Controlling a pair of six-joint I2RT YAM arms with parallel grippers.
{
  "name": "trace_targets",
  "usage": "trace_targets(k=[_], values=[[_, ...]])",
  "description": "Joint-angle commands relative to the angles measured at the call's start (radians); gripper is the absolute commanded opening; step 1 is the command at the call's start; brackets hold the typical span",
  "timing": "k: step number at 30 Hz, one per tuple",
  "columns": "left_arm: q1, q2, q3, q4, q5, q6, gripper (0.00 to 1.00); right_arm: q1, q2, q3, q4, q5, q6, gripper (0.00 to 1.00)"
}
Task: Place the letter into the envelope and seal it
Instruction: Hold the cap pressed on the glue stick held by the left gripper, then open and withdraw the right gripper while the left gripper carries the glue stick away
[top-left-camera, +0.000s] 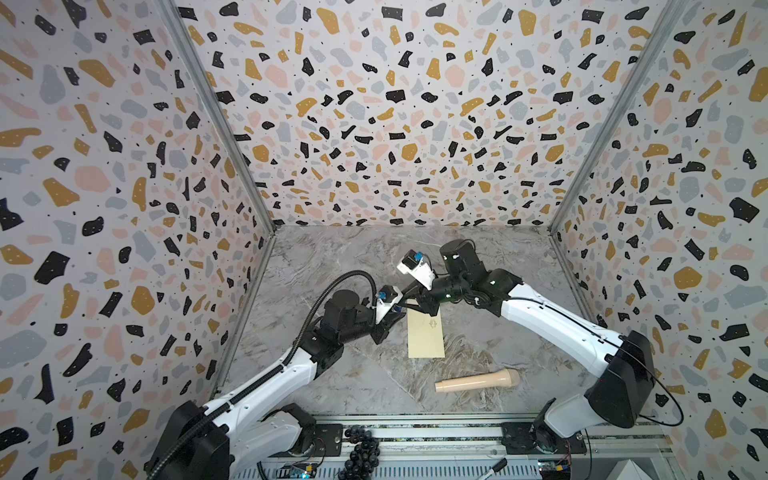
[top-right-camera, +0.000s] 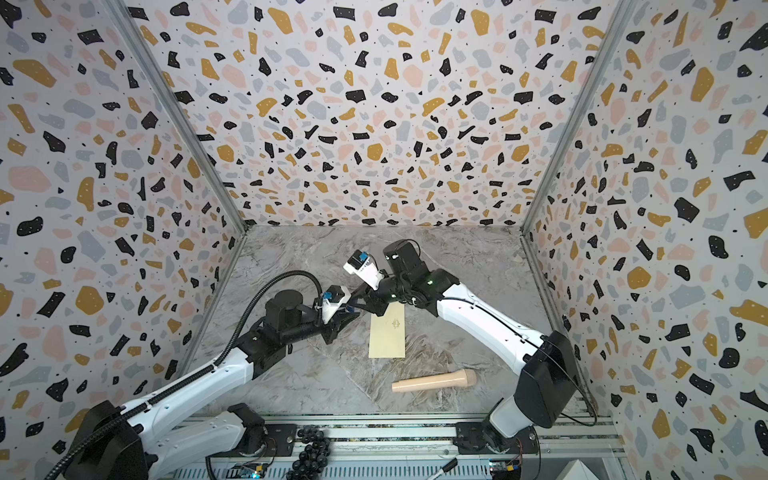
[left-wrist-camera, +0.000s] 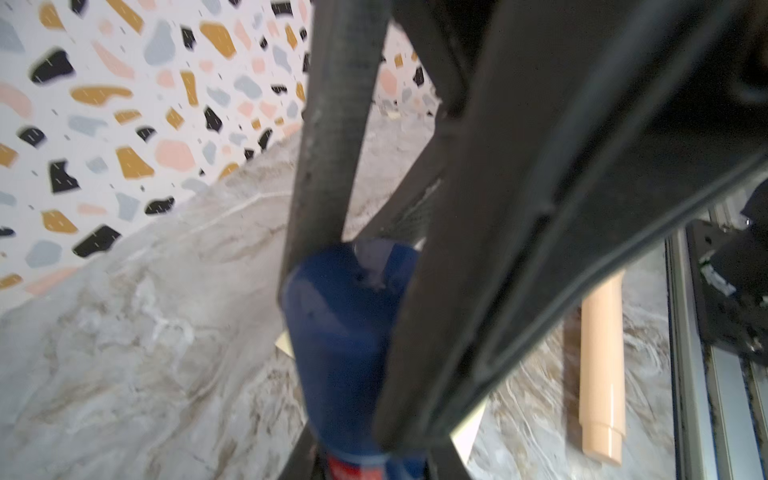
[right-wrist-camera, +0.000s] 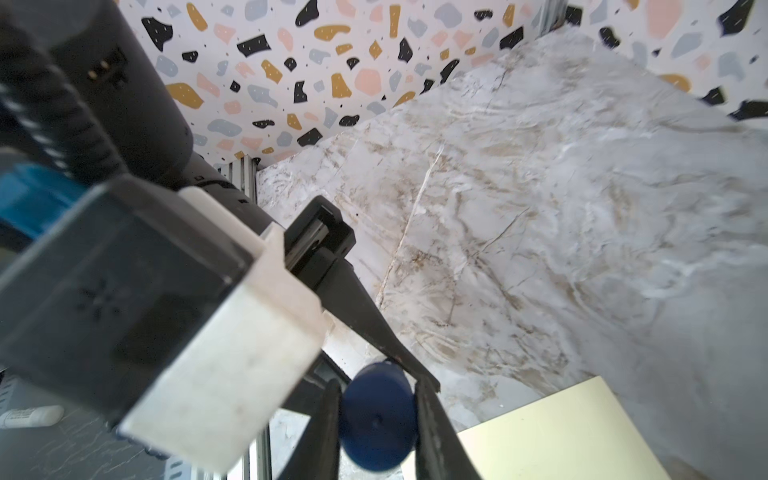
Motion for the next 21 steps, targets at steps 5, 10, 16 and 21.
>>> trace_targets(k=[5,10,16,21], values=[[-0.006,-0.029,0.134,0.192,0.003,-0.047,0.00,-0.025,-0.095,0.092,0.011,0.104,-0.012,0.29],[-0.004,0.007,0.228,0.023,-0.085,-0.100,0.00,-0.041,-0.276,-0.052,0.266,0.196,-0.002,0.54],[0.043,0.149,0.435,-0.232,-0.119,-0.166,0.00,-0.078,-0.468,-0.274,0.454,0.276,0.022,0.69],[0.130,0.312,0.602,-0.402,-0.104,-0.224,0.00,-0.103,-0.554,-0.404,0.476,0.367,0.037,0.70]])
